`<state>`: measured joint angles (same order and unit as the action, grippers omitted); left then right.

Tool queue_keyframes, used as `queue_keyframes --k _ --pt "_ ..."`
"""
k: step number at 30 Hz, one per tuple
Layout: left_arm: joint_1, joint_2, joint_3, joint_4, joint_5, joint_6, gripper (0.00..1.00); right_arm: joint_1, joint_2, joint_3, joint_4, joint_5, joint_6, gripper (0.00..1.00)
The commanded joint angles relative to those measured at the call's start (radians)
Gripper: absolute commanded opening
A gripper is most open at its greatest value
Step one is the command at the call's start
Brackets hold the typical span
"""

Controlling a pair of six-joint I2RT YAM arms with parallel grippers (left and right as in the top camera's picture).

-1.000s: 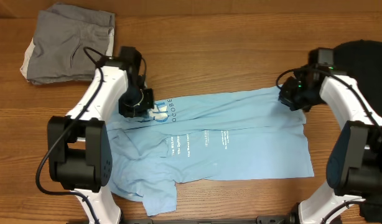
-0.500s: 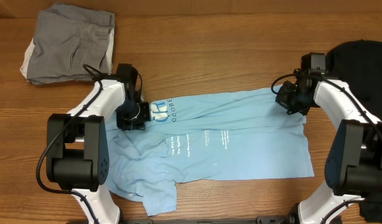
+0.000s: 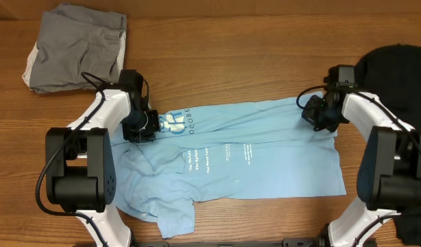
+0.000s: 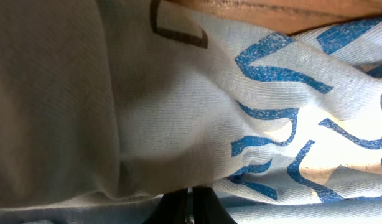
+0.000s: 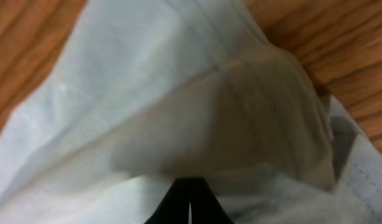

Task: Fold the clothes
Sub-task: 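Lower the upper edge onto the table and open both grippers, then move both grippers down to the shirt's lower edge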

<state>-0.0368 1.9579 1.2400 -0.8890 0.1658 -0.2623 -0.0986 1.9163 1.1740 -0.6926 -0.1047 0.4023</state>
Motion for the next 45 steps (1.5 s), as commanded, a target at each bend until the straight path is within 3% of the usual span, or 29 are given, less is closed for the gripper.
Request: queue_keyframes --k 1,4,11,20,25,27,30,33,35,39,44,45 --pt "0.014 0.006 -0.027 0.031 -0.057 -0.015 0.09 -0.008 0.061 -0.008 0.011 0.034 0.019 0.06" --pt "0.027 0.006 -0.027 0.033 -0.136 -0.057 0.10 -0.010 0.070 -0.008 0.015 0.038 0.044 0.06" --pt "0.112 0.006 -0.027 0.043 -0.143 -0.080 0.13 -0.041 0.071 -0.008 0.023 0.075 0.082 0.07" --pt "0.159 0.006 -0.026 0.165 -0.064 -0.077 0.13 -0.073 0.071 0.015 0.042 0.065 0.091 0.08" --pt "0.144 0.006 -0.018 0.235 -0.011 -0.078 0.20 -0.055 0.071 0.072 0.044 0.051 0.092 0.12" --pt "0.140 0.005 0.006 0.223 -0.011 -0.077 0.20 -0.054 0.071 0.113 0.006 0.051 0.101 0.05" --pt "0.140 -0.003 0.102 0.112 -0.011 -0.078 0.09 -0.061 0.034 0.202 -0.105 0.052 0.174 0.04" --pt "0.140 -0.032 0.179 0.044 -0.011 -0.079 0.11 -0.061 -0.039 0.225 -0.127 0.050 0.198 0.04" --pt "0.140 -0.066 0.230 -0.003 -0.011 -0.083 0.19 -0.061 -0.103 0.234 -0.149 0.051 0.201 0.11" --pt "0.138 -0.143 0.306 -0.079 -0.008 -0.083 0.33 -0.061 -0.245 0.236 -0.205 0.051 0.201 0.41" --pt "0.121 -0.285 0.336 -0.170 -0.012 -0.083 0.40 -0.058 -0.428 0.236 -0.296 0.010 0.201 0.56" --pt "0.108 -0.346 0.336 -0.200 -0.011 -0.083 0.84 -0.058 -0.496 0.236 -0.333 -0.017 0.201 0.74"
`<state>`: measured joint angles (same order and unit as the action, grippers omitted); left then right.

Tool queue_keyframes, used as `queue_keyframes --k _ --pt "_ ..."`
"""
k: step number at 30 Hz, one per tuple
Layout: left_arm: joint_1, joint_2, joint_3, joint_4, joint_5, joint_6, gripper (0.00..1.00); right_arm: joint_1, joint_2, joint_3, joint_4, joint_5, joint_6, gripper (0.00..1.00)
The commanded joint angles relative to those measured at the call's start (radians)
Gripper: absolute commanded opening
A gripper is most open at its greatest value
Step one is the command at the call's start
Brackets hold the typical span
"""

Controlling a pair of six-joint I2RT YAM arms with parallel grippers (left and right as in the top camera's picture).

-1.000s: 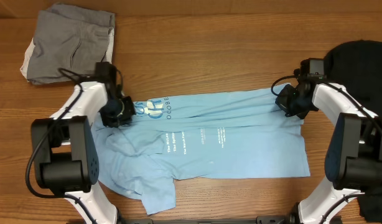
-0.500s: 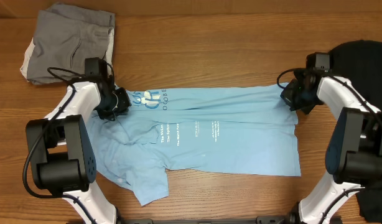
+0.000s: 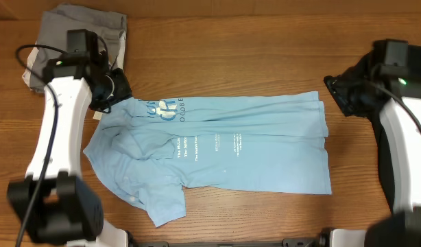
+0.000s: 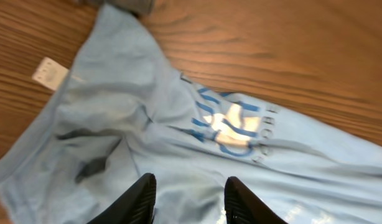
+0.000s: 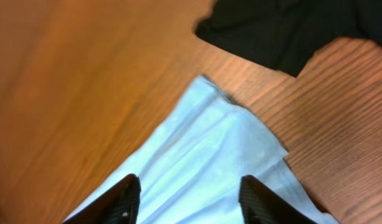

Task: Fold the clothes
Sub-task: 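Move both grippers down to the shirt's lower edge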

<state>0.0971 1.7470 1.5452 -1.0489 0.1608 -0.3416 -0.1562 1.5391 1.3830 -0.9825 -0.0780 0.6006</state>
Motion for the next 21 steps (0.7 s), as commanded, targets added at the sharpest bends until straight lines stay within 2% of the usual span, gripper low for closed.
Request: queue_keyframes --k 1,3,4,14,21 --pt "-0.035 -0.166 0.031 -0.060 -0.006 -0.003 0.99 -0.001 -0.154 0.027 -0.067 -0.055 0.002 0.86" --pt "-0.054 -0.214 0.031 -0.105 -0.008 -0.003 1.00 -0.001 -0.213 0.027 -0.121 -0.070 0.002 0.99" --pt "-0.062 -0.235 0.031 -0.132 -0.007 -0.003 1.00 -0.001 -0.240 0.027 -0.152 -0.077 0.002 1.00" --pt "-0.085 -0.343 0.028 -0.456 -0.010 -0.031 1.00 -0.001 -0.386 0.026 -0.414 -0.116 -0.002 1.00" --pt "-0.109 -0.409 0.027 -0.533 -0.011 -0.033 1.00 -0.001 -0.436 0.025 -0.521 -0.134 -0.005 1.00"
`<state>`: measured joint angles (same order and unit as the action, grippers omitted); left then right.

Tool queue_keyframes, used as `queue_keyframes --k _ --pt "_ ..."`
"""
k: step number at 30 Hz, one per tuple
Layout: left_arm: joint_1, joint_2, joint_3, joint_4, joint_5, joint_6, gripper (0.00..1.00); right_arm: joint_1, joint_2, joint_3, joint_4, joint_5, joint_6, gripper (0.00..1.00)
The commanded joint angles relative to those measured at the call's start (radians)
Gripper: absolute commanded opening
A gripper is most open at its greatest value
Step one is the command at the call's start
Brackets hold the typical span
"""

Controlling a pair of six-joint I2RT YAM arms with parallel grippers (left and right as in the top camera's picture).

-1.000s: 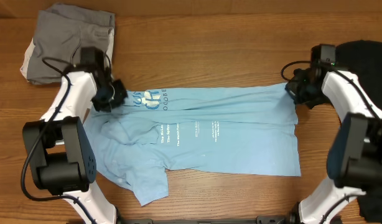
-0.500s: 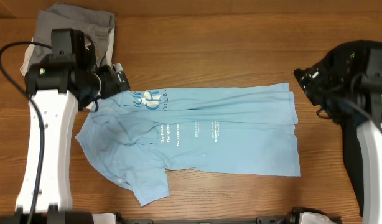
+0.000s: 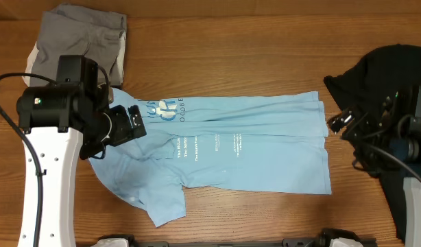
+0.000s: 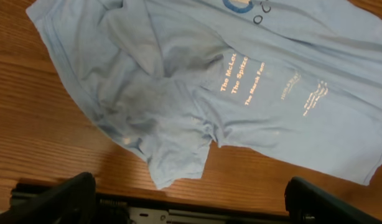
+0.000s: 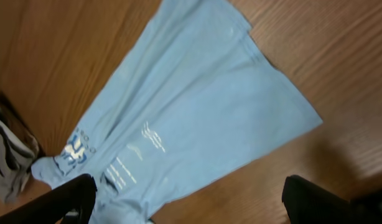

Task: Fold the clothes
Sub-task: 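Move both grippers down to the shirt's lower edge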

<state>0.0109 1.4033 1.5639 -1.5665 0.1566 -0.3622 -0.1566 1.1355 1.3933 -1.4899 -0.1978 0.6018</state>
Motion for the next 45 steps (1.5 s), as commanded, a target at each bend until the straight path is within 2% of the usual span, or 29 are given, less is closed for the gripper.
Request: queue_keyframes --k 1,6,9,14,18,27,32,45 --pt "-0.030 -0.090 0.008 -0.026 -0.006 -0.015 1.00 0.000 -0.042 0.015 -0.031 -0.014 -0.006 1.00" --pt "-0.050 -0.230 -0.028 -0.049 -0.006 -0.043 1.00 0.000 -0.097 0.013 -0.090 -0.014 -0.005 1.00" --pt "-0.054 -0.318 -0.107 -0.051 0.019 -0.046 1.00 0.000 -0.134 -0.008 -0.099 -0.014 -0.002 1.00" --pt "-0.058 -0.445 -0.312 -0.027 0.107 -0.048 1.00 -0.001 -0.197 -0.105 -0.090 -0.014 0.026 1.00" --pt "-0.058 -0.511 -0.495 0.005 0.106 -0.135 1.00 -0.001 -0.220 -0.224 -0.037 -0.014 0.085 1.00" --pt "-0.057 -0.516 -0.720 0.069 0.107 -0.174 0.99 -0.001 -0.208 -0.516 0.161 -0.078 0.184 1.00" --pt "-0.058 -0.515 -0.777 0.090 0.103 -0.211 0.91 -0.001 -0.178 -0.622 0.271 -0.097 0.190 1.00" --pt "-0.058 -0.482 -0.912 0.206 0.098 -0.274 0.89 -0.001 -0.070 -0.661 0.389 -0.095 0.192 1.00"
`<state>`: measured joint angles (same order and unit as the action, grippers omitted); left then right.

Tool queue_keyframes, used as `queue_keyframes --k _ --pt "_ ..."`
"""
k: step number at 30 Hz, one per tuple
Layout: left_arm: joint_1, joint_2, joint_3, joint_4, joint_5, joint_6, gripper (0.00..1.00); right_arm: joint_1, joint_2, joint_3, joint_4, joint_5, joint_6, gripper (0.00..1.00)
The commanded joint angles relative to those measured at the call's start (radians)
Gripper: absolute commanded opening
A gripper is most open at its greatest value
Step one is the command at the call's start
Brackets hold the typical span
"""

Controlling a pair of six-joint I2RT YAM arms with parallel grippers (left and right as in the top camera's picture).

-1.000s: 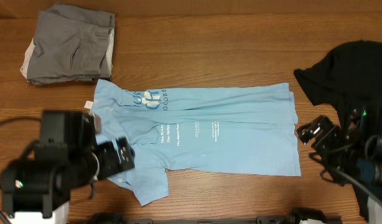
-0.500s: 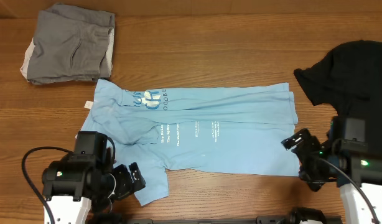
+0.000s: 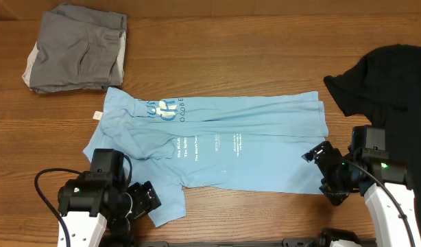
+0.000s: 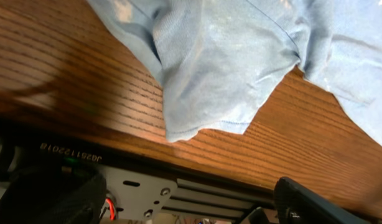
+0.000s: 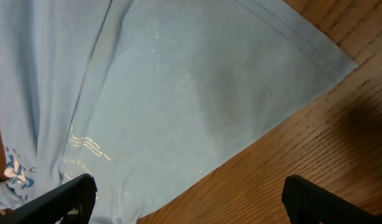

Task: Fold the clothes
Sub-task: 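Move both grippers down to the shirt's lower edge, then grasp the lower edge with the left and right grippers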

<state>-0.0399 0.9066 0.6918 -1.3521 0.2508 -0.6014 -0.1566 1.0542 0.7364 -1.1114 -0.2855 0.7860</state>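
Note:
A light blue T-shirt [image 3: 217,147] lies flat across the middle of the table. It is folded lengthwise, with its printed chest to the left and its hem to the right. My left gripper [image 3: 143,200] is low at the front left and open, beside the shirt's loose sleeve [image 4: 222,74]. Nothing lies between its wide-apart fingers [image 4: 315,202]. My right gripper [image 3: 323,175] is low at the front right and also open, next to the front hem corner [image 5: 328,53]. Its fingers [image 5: 73,193] hold nothing.
A folded grey garment [image 3: 77,48] lies at the back left corner. A black garment [image 3: 389,75] is heaped at the right edge, just behind my right arm. The table's front edge and a metal rail [image 4: 178,193] lie directly under my left gripper.
Both arms were raised high over the table with open grippers. Now they are low near the front edge, the left by the sleeve and the right by the hem corner. The shirt has not moved.
Both grippers were first shut on the shirt's far edge, the left at the print and the right at the hem. Then the shirt lay farther back and stretched flat, with both grippers open and off it. The arms were then high, and now low at the front.

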Motion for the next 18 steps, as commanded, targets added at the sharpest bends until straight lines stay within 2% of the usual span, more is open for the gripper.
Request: queue_keyframes --k 1,8,11,18 --pt "-0.008 0.023 -0.046 0.000 -0.007 -0.035 0.88 -0.001 0.016 -0.005 0.016 -0.008 0.007 1.00" --pt "-0.028 0.128 -0.068 0.112 -0.022 -0.064 0.88 -0.001 0.024 -0.005 0.034 -0.007 0.007 1.00" --pt "-0.092 0.190 -0.069 0.154 -0.024 -0.104 0.89 -0.001 0.024 -0.005 0.034 -0.005 0.007 1.00" --pt "-0.297 0.330 -0.069 0.259 -0.059 -0.284 0.93 -0.001 0.024 -0.005 0.034 -0.004 0.005 1.00"
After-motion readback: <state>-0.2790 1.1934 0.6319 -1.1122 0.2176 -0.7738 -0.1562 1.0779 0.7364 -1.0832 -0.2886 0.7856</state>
